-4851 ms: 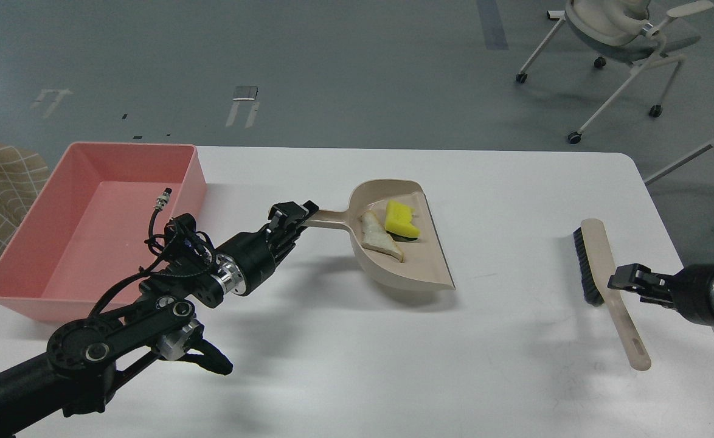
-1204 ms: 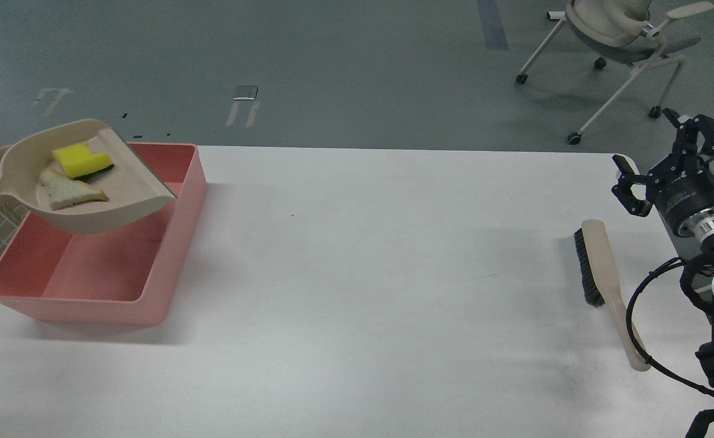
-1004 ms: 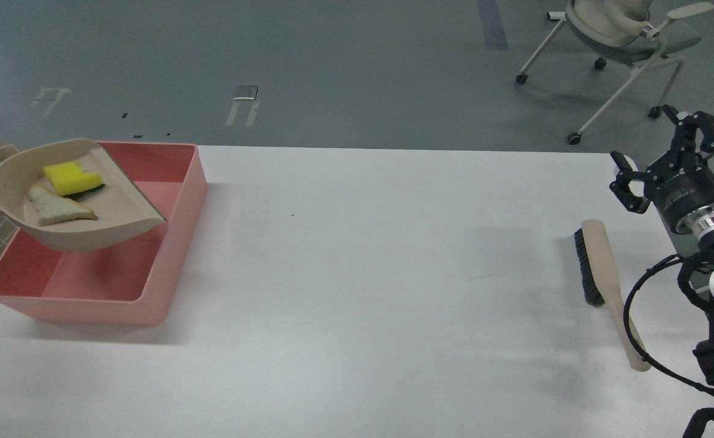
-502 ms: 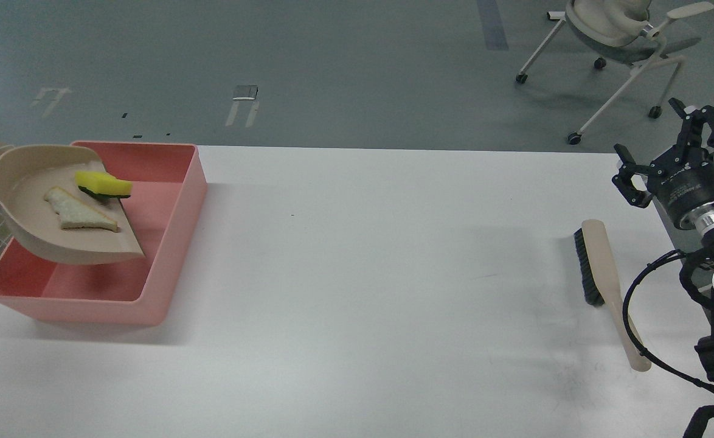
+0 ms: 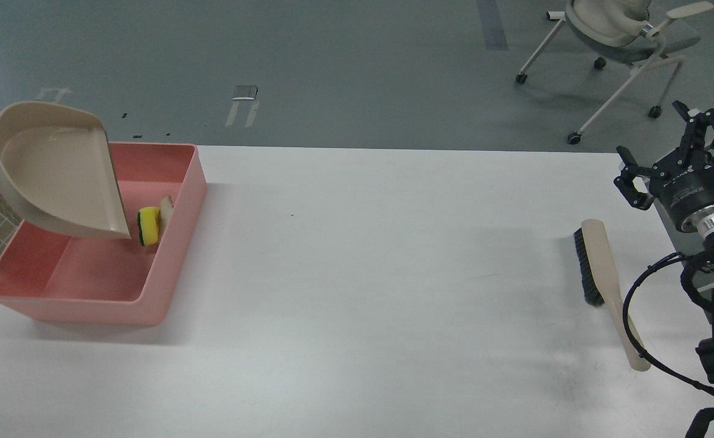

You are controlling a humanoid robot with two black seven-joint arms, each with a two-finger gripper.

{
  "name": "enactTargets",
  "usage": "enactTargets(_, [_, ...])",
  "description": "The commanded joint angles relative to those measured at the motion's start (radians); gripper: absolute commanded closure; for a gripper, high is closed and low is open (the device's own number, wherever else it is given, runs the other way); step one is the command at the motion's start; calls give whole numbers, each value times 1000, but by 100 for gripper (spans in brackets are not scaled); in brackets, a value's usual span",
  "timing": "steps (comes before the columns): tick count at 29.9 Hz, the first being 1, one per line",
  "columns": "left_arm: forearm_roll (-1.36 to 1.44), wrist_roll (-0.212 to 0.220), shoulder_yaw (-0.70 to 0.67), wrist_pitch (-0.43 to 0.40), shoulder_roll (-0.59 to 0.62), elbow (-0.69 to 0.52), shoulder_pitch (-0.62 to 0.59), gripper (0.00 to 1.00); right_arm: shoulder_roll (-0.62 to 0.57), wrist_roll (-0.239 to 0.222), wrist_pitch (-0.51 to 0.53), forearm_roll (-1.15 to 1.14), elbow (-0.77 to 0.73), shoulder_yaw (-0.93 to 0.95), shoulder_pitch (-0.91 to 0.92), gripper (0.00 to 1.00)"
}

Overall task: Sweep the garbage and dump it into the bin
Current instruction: 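Tilt the dustpan with the left gripper to dump garbage into the bin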

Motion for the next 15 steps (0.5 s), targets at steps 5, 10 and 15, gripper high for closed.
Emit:
enactTargets(5, [-23,-1,-20,-39,65,28,-45,100,0,-1,0,2,6,-2,4,0])
enactTargets(10, [-145,28,-4,-94,44,28,-252,100,-3,-1,0,2,8,-3,20,1])
enactTargets(15, [-205,34,61,-100,-71,18,-371,100,-1,-1,0,2,5,-3,71,1])
